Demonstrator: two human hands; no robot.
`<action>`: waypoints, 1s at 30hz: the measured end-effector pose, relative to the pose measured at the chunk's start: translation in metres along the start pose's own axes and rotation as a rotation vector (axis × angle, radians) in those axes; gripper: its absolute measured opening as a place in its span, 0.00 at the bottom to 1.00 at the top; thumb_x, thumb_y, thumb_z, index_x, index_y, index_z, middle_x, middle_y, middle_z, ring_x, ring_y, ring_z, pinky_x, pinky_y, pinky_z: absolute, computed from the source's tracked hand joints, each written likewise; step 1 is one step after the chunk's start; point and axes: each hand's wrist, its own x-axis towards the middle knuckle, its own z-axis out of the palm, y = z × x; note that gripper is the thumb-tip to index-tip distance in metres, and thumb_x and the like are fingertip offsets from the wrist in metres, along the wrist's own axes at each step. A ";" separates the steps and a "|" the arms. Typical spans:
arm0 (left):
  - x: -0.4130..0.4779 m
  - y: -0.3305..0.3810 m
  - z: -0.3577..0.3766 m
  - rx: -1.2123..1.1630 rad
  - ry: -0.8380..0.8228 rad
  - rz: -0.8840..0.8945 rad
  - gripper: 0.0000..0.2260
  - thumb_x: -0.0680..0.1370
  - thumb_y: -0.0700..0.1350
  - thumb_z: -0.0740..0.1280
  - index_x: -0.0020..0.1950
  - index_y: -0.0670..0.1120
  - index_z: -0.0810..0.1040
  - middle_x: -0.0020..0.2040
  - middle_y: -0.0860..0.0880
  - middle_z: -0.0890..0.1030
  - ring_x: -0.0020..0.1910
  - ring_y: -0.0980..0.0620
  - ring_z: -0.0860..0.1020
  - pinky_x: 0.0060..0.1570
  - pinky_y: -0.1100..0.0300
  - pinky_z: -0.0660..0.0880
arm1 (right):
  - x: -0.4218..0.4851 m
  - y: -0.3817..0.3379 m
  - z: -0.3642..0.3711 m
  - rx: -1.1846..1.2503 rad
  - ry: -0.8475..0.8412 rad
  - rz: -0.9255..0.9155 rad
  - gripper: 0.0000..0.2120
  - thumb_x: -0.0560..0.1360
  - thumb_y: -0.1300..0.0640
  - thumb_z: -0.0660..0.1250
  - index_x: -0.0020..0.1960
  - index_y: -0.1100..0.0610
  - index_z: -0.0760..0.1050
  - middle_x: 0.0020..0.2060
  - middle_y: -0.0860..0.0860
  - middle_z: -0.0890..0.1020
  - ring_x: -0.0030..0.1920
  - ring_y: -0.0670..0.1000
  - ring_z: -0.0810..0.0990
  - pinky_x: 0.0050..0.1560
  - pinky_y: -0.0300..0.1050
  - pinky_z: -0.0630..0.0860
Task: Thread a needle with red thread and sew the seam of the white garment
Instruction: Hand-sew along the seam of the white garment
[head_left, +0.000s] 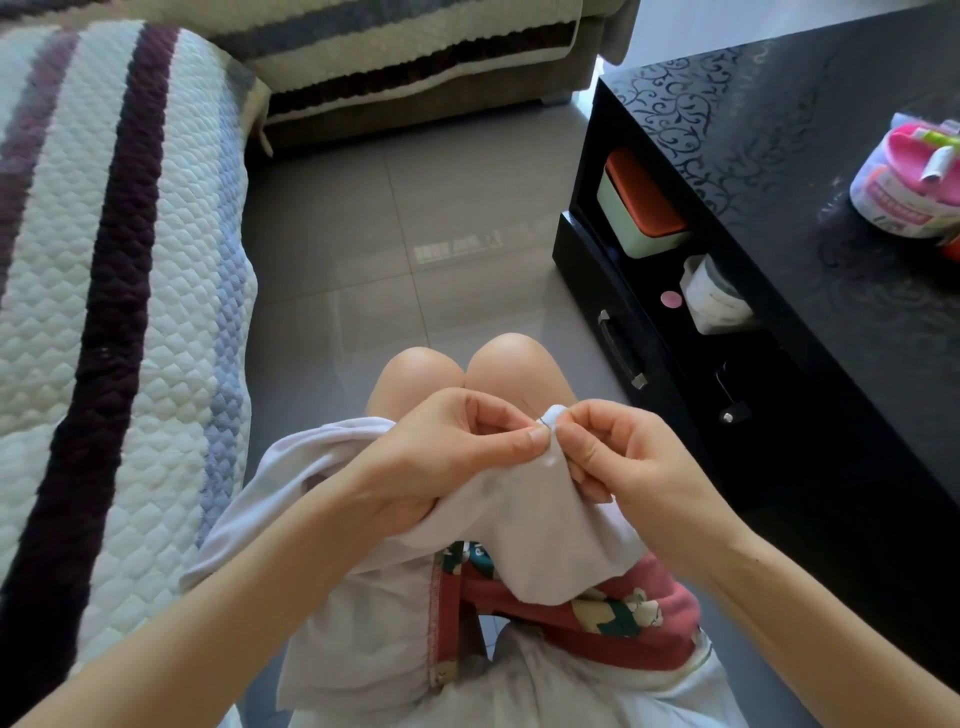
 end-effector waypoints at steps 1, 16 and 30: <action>0.000 0.001 -0.001 0.024 0.011 -0.004 0.05 0.69 0.46 0.72 0.35 0.46 0.84 0.35 0.49 0.83 0.36 0.57 0.79 0.38 0.66 0.76 | 0.001 0.001 0.000 -0.044 0.019 -0.011 0.12 0.76 0.58 0.64 0.41 0.67 0.75 0.25 0.47 0.72 0.26 0.43 0.68 0.28 0.32 0.66; -0.005 0.002 0.000 0.097 0.023 0.067 0.05 0.73 0.42 0.72 0.37 0.47 0.84 0.33 0.54 0.83 0.34 0.62 0.78 0.36 0.71 0.72 | 0.020 -0.001 -0.009 -1.066 0.063 -0.850 0.07 0.75 0.57 0.65 0.42 0.58 0.78 0.43 0.49 0.80 0.43 0.55 0.77 0.39 0.56 0.73; -0.005 0.002 0.003 0.374 0.201 0.234 0.12 0.74 0.42 0.72 0.30 0.44 0.82 0.27 0.54 0.74 0.29 0.59 0.69 0.32 0.65 0.65 | 0.012 -0.030 0.001 -0.498 0.111 -0.946 0.09 0.74 0.75 0.62 0.44 0.63 0.73 0.35 0.56 0.78 0.36 0.55 0.80 0.40 0.46 0.79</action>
